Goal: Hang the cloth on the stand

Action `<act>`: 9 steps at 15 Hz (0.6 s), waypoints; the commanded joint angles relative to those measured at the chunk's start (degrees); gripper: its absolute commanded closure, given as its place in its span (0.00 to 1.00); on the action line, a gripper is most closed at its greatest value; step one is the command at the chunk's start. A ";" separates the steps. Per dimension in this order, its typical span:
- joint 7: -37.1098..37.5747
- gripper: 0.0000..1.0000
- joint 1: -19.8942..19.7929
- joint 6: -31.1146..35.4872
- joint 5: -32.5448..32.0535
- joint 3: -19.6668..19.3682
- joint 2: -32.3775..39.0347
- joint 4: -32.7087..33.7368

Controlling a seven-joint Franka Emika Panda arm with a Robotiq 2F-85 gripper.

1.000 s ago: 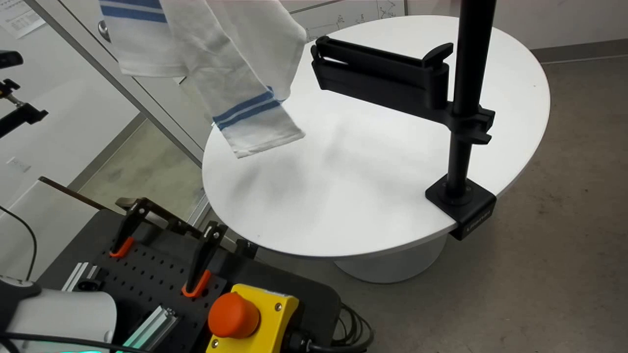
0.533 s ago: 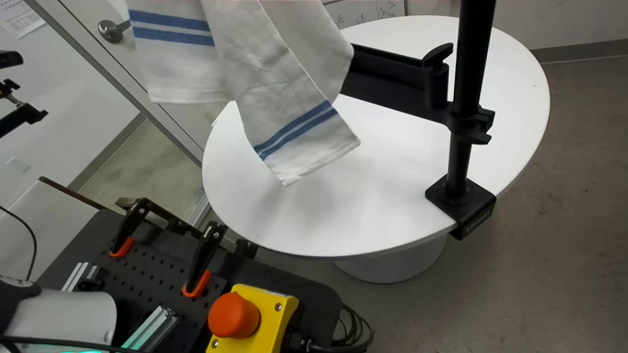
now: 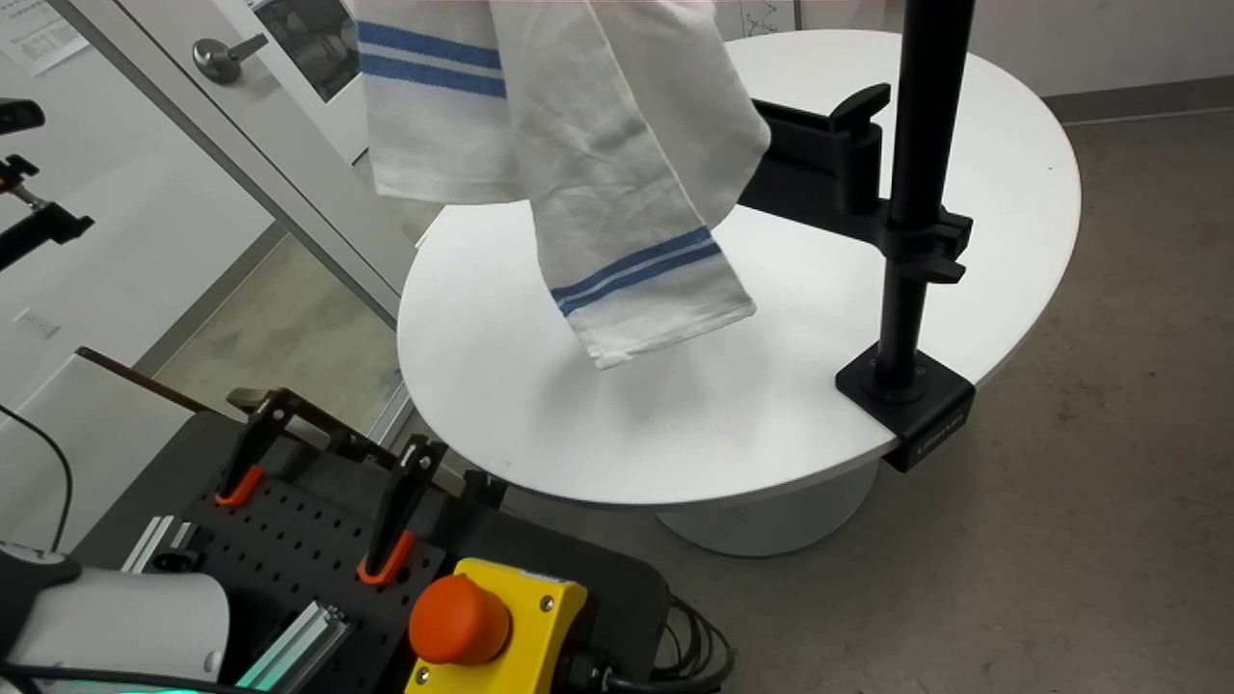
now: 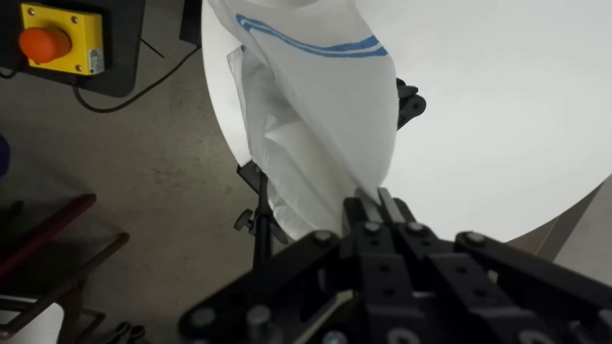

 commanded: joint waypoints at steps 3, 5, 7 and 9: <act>6.22 1.00 1.30 -3.41 -0.87 -1.50 13.65 13.52; 8.30 1.00 2.13 -4.13 -1.11 -1.87 17.75 17.72; 10.32 1.00 3.18 -5.06 -1.36 -2.25 21.80 22.13; 12.20 1.00 4.37 -6.39 -1.45 -2.73 25.66 26.48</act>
